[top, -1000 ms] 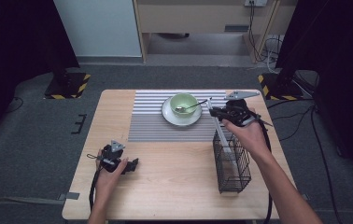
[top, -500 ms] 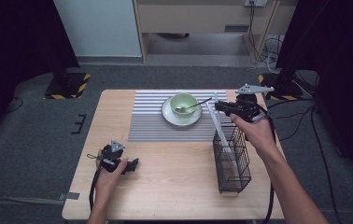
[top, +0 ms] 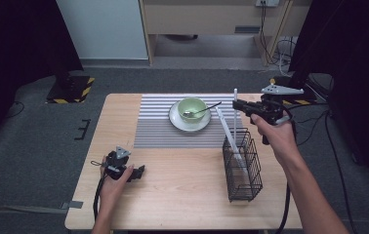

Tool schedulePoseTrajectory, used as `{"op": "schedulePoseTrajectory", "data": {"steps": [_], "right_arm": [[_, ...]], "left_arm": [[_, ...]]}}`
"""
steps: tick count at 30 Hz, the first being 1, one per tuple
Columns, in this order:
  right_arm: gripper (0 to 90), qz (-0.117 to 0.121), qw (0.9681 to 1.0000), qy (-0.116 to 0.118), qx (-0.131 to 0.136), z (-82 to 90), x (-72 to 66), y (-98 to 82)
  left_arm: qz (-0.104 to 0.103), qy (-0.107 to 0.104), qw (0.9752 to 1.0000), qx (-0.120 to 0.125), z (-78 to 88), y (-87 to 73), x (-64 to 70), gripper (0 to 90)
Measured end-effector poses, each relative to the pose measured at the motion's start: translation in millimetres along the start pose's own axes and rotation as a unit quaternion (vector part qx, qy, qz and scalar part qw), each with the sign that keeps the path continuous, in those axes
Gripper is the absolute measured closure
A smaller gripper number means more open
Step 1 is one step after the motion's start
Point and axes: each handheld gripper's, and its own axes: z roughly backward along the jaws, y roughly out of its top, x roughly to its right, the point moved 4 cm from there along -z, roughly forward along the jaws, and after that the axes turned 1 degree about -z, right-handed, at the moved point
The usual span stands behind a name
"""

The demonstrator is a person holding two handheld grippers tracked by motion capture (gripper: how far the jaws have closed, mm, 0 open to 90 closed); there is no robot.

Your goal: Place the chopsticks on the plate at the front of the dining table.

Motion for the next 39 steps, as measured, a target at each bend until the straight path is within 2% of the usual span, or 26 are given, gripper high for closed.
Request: {"op": "schedulePoseTrajectory", "data": {"steps": [4,8,11,14,22,26,30,39], "right_arm": [[84.2,-0.004,0.9998,0.006,0.016,2.7,2.7,6.2],[84.3,-0.008,0.9997,0.008,0.023,3.7,5.2,10.3],[84.2,-0.010,0.9996,0.009,0.025,5.0,6.2,12.1],[84.2,-0.008,0.9995,0.013,0.028,6.9,6.9,15.0],[84.3,-0.005,0.9989,0.028,0.037,7.4,14.3,20.6],[84.3,0.000,0.9986,0.032,0.043,11.0,12.7,26.4],[84.3,0.008,0.9984,0.032,0.046,16.6,8.5,32.8],[84.3,0.012,0.9983,0.034,0.047,23.2,3.7,43.1]], "left_arm": [[0.003,0.006,1.0000,0.001,0.0,0.3,-0.3,0.1],[0.003,0.007,1.0000,0.002,-0.1,0.6,-0.1,1.0],[0.016,0.019,0.9997,0.008,0.5,1.3,-0.6,4.2],[0.016,0.019,0.9996,0.011,1.4,2.1,-0.6,4.7],[0.010,0.006,0.9993,0.035,10.5,10.0,8.2,4.7],[0.006,-0.006,0.9988,0.048,16.0,14.9,11.2,4.7],[0.013,-0.005,0.9977,0.066,24.6,24.8,8.4,4.4],[0.011,-0.013,0.9974,0.071,30.7,37.1,14.0,3.8]]}}
